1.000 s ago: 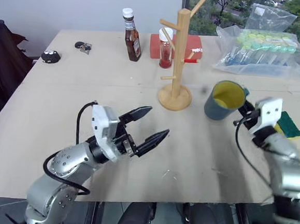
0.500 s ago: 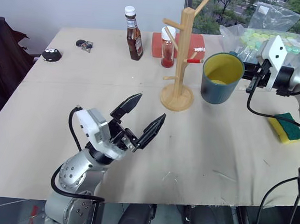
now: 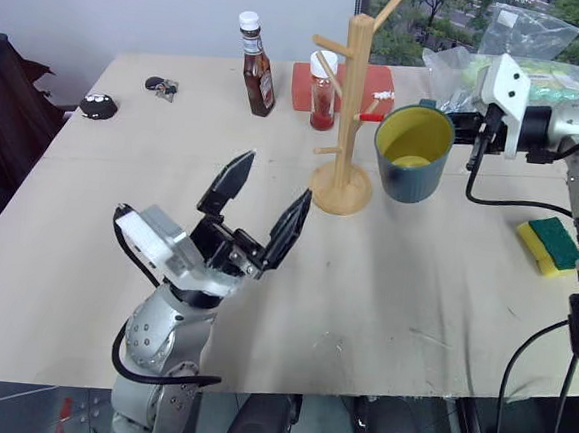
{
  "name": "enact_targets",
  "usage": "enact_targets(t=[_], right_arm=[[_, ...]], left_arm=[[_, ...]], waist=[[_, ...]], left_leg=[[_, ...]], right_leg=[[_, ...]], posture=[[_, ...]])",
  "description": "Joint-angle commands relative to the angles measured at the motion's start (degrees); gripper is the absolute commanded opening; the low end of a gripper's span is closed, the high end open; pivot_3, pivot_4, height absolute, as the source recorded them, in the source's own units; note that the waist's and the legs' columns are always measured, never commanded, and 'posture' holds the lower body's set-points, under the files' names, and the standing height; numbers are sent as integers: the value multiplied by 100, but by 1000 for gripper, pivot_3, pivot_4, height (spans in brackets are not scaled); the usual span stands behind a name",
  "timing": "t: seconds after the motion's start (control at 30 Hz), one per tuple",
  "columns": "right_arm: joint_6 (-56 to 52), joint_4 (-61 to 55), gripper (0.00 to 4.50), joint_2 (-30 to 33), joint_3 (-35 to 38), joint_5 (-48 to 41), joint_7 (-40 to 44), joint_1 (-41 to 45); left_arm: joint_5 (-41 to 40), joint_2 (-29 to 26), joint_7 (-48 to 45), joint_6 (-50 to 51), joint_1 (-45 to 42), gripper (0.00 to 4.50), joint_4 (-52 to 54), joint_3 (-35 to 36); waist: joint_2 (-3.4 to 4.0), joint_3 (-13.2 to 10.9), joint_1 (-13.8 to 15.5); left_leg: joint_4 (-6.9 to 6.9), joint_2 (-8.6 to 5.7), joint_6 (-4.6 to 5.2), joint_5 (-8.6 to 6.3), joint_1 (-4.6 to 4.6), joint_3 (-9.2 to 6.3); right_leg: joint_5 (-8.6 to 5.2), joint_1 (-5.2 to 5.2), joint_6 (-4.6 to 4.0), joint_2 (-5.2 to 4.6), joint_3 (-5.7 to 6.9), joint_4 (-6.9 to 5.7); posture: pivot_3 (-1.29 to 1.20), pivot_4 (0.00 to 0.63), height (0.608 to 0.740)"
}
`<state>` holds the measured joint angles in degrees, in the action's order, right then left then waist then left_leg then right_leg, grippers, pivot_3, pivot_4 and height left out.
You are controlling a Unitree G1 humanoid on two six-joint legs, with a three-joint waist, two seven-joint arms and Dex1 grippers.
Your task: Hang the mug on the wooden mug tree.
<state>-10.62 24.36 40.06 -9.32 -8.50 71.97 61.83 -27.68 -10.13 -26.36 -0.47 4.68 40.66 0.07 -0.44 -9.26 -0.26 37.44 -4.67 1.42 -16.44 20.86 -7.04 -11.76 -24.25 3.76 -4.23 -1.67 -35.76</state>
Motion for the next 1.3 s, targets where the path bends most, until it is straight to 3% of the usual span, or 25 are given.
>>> enact_targets(t=[0.03, 0.57, 0.67, 0.9, 0.93, 1.07, 1.2, 1.3], right_arm=[[16, -82, 32, -36, -50, 182, -25, 302], [-299, 12, 32, -857, -318, 678, -547, 853], [-265, 109, 802, -923, -298, 728, -591, 905], [-387, 305, 4185, -852, -79, 723, -791, 920], [-426, 303, 4462, -833, -46, 709, -819, 906], [-734, 99, 4462, -643, 177, 558, -852, 643], [-1353, -883, 4462, -326, 975, -238, -837, -650], [-1832, -1809, 4462, -428, 1682, -952, -1119, -1761]], left_arm=[[-45, 9, 30, -130, -67, 4500, -31, 37], [60, -12, 151, -83, -185, 4500, -112, -42], [81, -37, 186, -64, -181, 4500, -83, -48], [113, -118, 225, 14, -138, 4500, -1, -102], [109, -129, 226, 21, -127, 4500, 8, -104], [186, -254, 203, 89, 24, 4500, 25, -92], [390, -562, 172, 281, 341, 4500, -8, -55], [404, -736, 218, 540, 555, 4500, -13, -12]], waist=[[0, 0, 2], [0, 0, -25], [0, 0, -33], [0, 1, -35], [0, 1, -35], [0, 1, -35], [-11, 7, 49], [-8, 6, 98]], left_leg=[[0, 0, 0, 0, 0, -1], [0, -3, -1, 0, 8, -4], [0, -3, -2, 1, 20, -4], [0, -3, -3, 1, 37, -2], [0, -4, -3, 1, 37, -2], [0, -3, -2, 1, 38, -3], [0, -3, -2, 0, 46, -14], [0, -5, -1, 0, 54, -11]], right_leg=[[0, 0, 0, 0, 0, 0], [0, -12, 0, -1, 1, -6], [1, -27, -1, 0, -1, -12], [2, -46, -2, 0, -3, -14], [2, -46, -2, 0, -3, -14], [2, -46, -2, 0, -3, -14], [1, -47, -2, -2, 7, -9], [2, -55, -2, -3, 3, -10]], posture=[[0, 150, 740], [0, 150, 740], [0, 150, 740], [0, 150, 740], [0, 150, 740], [0, 150, 740], [0, 150, 740], [0, 150, 740]])
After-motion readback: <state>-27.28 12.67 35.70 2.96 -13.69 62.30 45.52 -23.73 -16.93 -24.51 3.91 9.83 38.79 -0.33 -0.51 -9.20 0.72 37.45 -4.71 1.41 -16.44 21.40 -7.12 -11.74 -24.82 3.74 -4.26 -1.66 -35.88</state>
